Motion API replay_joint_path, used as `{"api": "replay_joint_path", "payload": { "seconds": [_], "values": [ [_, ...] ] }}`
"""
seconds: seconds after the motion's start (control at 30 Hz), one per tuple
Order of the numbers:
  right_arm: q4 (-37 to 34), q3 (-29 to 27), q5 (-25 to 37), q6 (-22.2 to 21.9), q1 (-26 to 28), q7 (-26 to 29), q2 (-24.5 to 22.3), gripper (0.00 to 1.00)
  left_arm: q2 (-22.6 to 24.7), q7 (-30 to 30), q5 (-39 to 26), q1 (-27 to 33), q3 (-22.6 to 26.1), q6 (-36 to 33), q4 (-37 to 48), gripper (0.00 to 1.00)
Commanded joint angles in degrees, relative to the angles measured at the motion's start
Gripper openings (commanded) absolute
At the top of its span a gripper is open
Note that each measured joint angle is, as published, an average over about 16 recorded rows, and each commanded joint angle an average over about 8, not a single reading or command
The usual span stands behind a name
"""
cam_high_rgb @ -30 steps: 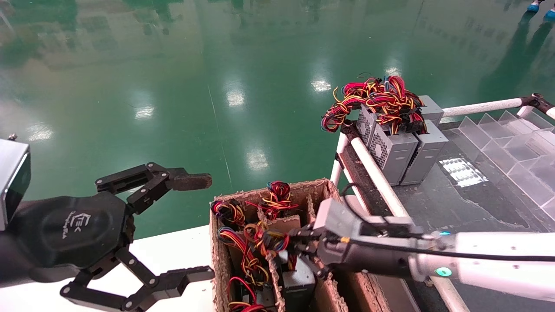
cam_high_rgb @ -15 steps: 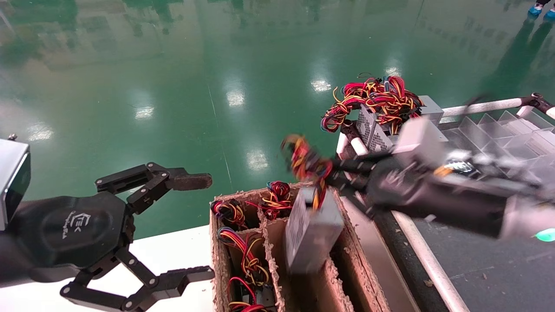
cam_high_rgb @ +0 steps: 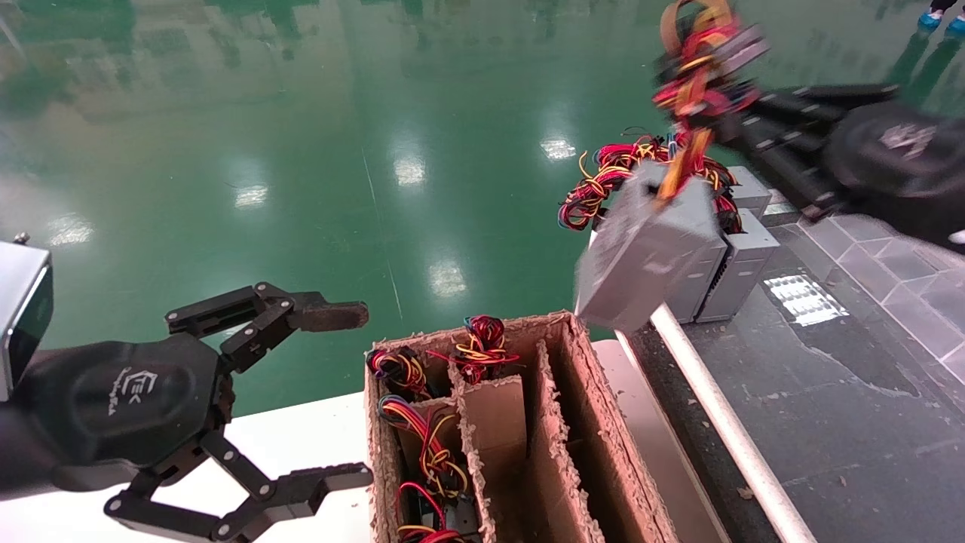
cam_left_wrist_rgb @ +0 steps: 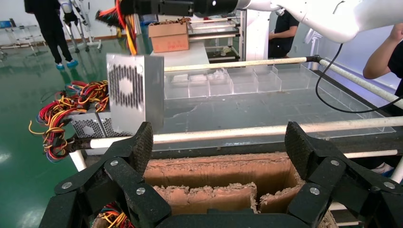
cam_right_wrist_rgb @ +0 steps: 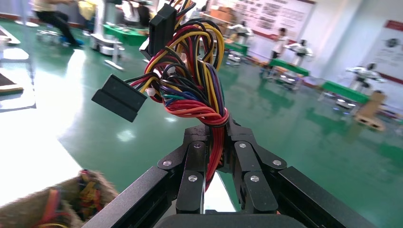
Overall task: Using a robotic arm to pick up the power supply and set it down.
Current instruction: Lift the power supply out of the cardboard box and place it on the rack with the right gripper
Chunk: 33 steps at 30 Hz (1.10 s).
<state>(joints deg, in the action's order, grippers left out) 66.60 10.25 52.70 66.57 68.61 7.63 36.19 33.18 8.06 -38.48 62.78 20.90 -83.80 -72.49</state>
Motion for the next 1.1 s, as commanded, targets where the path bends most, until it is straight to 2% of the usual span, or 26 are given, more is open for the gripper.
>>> {"api": "replay_joint_path", "payload": {
  "seconds": [0.03,0.4,0.6,0.8,1.1],
  "values": [
    [-1.7,-0.8,-0.6,0.7,0.6,-0.9,-0.7,0.0,0.0,0.0,0.0,0.0,0.0,0.0,0.0,1.0],
    [-12.3,-3.0,-0.3,5.0,0.3,-6.1,-7.0,0.0,0.0,0.0,0.0,0.0,0.0,0.0,0.0,1.0],
    [-17.6,-2.1,3.2,4.3,0.0,-9.3,-8.7,0.0,0.0,0.0,0.0,0.0,0.0,0.0,0.0,1.0],
    [-22.9,-0.4,8.0,0.5,1.7,-12.3,-7.3,0.0,0.0,0.0,0.0,0.0,0.0,0.0,0.0,1.0],
    [-30.3,1.8,12.6,-3.4,6.1,-17.0,-2.6,0.0,0.0,0.0,0.0,0.0,0.0,0.0,0.0,1.0]
  ]
}}
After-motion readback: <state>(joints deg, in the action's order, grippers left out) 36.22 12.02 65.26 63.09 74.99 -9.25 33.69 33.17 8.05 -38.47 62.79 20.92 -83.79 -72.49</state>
